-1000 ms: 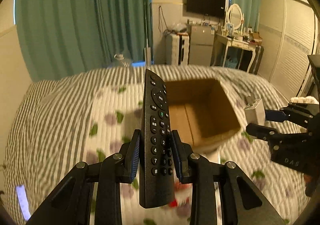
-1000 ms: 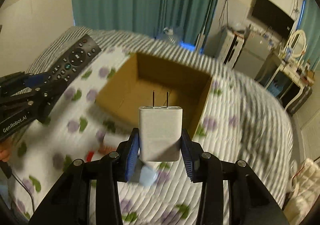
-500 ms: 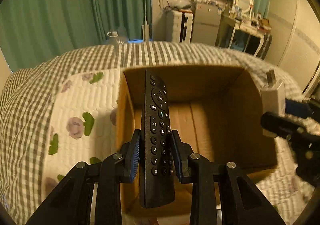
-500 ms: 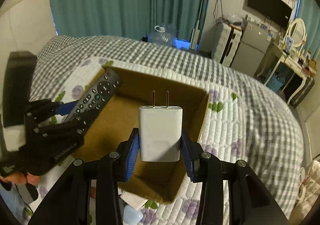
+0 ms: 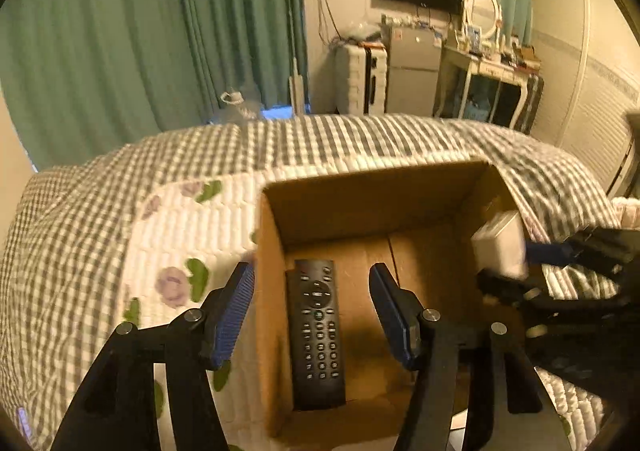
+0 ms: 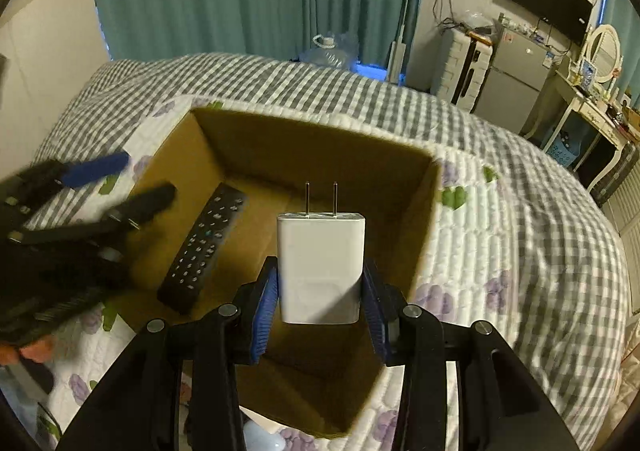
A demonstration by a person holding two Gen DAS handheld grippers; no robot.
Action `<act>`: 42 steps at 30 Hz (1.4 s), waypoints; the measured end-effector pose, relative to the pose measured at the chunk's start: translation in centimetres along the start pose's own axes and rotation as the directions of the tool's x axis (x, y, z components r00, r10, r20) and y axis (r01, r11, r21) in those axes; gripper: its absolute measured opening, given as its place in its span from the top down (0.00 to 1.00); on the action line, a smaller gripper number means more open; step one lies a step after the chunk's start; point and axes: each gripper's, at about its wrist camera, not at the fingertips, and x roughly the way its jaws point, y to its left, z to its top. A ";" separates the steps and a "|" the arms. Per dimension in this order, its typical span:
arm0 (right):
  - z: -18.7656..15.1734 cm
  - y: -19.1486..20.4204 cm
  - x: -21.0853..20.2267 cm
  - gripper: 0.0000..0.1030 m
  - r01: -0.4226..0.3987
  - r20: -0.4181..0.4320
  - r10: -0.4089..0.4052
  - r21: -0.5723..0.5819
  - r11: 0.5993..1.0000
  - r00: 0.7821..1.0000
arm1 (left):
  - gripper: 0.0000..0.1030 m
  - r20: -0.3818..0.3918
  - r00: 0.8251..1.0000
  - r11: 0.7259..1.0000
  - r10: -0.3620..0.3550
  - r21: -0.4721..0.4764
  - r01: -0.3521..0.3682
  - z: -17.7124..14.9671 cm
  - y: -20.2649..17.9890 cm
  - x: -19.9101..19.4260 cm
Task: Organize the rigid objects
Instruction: 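Lower the remote and charger into the box and open both tools, then grasp the white-and-red spray can with the left tool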
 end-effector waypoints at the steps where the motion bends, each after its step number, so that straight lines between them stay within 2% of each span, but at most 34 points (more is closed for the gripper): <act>1: -0.2 0.4 0.5 0.61 0.002 -0.010 -0.002 -0.006 1.000 1.000 | 0.40 0.009 1.000 1.000 0.008 -0.004 -0.008 -0.1 0.4 -0.5; 5: -0.8 1.6 1.4 0.61 -0.006 -0.035 0.006 -0.013 1.000 0.999 | 0.40 0.022 0.999 0.999 0.032 -0.007 -0.032 -0.7 1.6 -2.1; 7: -1.0 1.9 0.4 0.57 0.006 -0.011 -0.006 -0.007 1.000 1.000 | 0.40 0.033 0.999 0.999 0.041 -0.013 -0.040 -1.2 2.3 -3.2; 9: -1.2 2.0 -1.7 0.34 0.036 0.038 -0.036 0.006 0.999 0.999 | 0.36 0.044 0.998 0.999 0.045 -0.025 -0.044 -1.8 3.0 -4.6; 10: -1.4 2.1 -3.0 0.31 0.046 0.060 -0.047 0.011 0.999 0.997 | 0.33 0.049 0.998 0.999 0.047 -0.029 -0.045 -2.1 3.3 -5.2; 15: -3.3 2.6 -8.7 0.27 0.057 0.107 -0.059 0.024 0.998 0.992 | 0.14 0.071 0.995 0.997 0.065 -0.046 -0.062 -4.6 4.5 -9.1; 20: -7.0 4.3 -11.4 0.25 0.091 0.110 -0.092 0.018 0.996 0.990 | 0.12 0.083 0.994 0.995 0.077 -0.071 -0.071 -8.5 4.8 -12.1; 23: -9.8 5.1 -11.7 0.25 0.102 0.110 -0.102 0.013 0.995 0.989 | 0.06 0.085 0.992 0.992 0.097 -0.085 -0.090 -10.5 4.4 -12.7; 28: -14.0 5.8 -9.5 0.25 0.093 0.084 -0.096 0.040 0.995 0.992 | 0.06 0.038 0.996 0.994 0.083 -0.069 -0.080 -14.4 2.8 -11.2; 31: -15.6 6.0 -6.9 0.25 0.103 0.040 -0.104 0.026 0.994 0.994 | 0.06 -0.010 0.997 0.996 0.079 -0.042 -0.080 -16.5 1.3 -9.3; 34: -16.4 5.7 -4.9 0.25 0.106 -0.019 -0.106 0.026 0.994 0.994 | 0.06 -0.052 0.996 0.997 0.071 0.018 -0.070 -18.0 -0.2 -7.2; 37: -17.1 5.0 -4.1 0.25 0.088 -0.030 -0.085 0.078 0.993 0.996 | 0.06 -0.074 0.995 0.995 0.065 0.077 -0.060 -19.0 -1.3 -5.4; 40: -17.5 4.7 -3.5 0.25 0.085 -0.041 -0.081 0.102 0.991 0.996 | 0.06 -0.039 0.998 0.992 0.049 0.115 -0.045 -19.3 -1.7 -4.8; 42: -17.5 4.5 -3.4 0.25 0.080 -0.042 -0.075 0.125 0.989 0.996 | 0.06 -0.042 0.998 0.992 0.037 0.119 -0.032 -19.1 -1.4 -4.2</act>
